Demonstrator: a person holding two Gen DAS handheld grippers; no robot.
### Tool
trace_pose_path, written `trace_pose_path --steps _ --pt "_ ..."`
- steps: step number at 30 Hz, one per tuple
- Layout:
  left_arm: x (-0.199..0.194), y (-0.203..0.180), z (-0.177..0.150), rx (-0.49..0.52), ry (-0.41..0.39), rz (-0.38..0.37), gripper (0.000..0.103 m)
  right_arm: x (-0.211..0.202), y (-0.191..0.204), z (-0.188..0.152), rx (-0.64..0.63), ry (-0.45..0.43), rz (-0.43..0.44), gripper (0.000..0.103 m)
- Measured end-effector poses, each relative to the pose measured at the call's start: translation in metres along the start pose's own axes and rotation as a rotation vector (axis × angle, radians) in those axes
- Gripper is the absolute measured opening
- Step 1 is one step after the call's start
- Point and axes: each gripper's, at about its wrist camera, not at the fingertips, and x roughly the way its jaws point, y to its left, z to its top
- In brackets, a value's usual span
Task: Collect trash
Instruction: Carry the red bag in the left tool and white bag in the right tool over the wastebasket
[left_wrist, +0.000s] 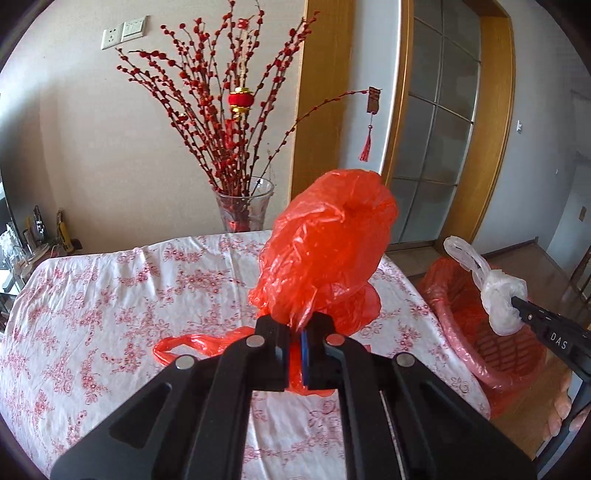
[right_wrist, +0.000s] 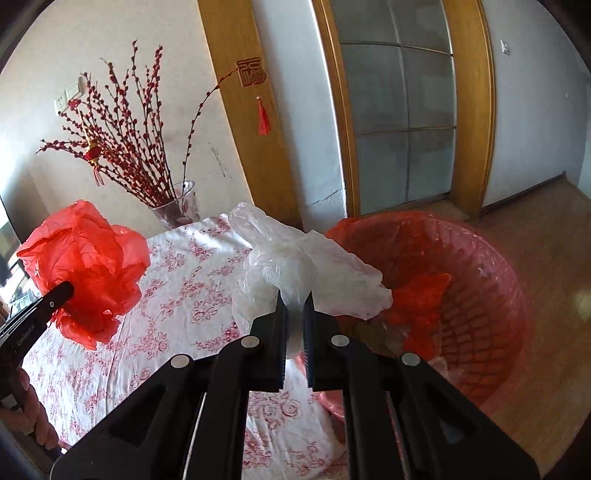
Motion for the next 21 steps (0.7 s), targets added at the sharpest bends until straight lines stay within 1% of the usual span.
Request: trace_pose_path --steps 5,13,16,21 --pt "0.008 -0.036 0.006 0.027 0.004 -0.065 0.006 -0.009 -0.029 0.004 0.047 -0.017 -0.04 0.008" --pt "0.024 -0.102 0.009 0.064 0.032 -0.193 0.006 -0.022 -0.083 0.008 0.15 -0.045 -0.111 0.008" --pt "0.032 -0.126 0.011 0.078 0.042 -0.235 0.006 -0.026 -0.101 0.011 0.183 -0.057 -0.128 0.008" --pt "0.046 -0.16 0.014 0.09 0.068 -0.289 0.006 -0.028 -0.12 0.015 0.224 -0.074 -0.139 0.008"
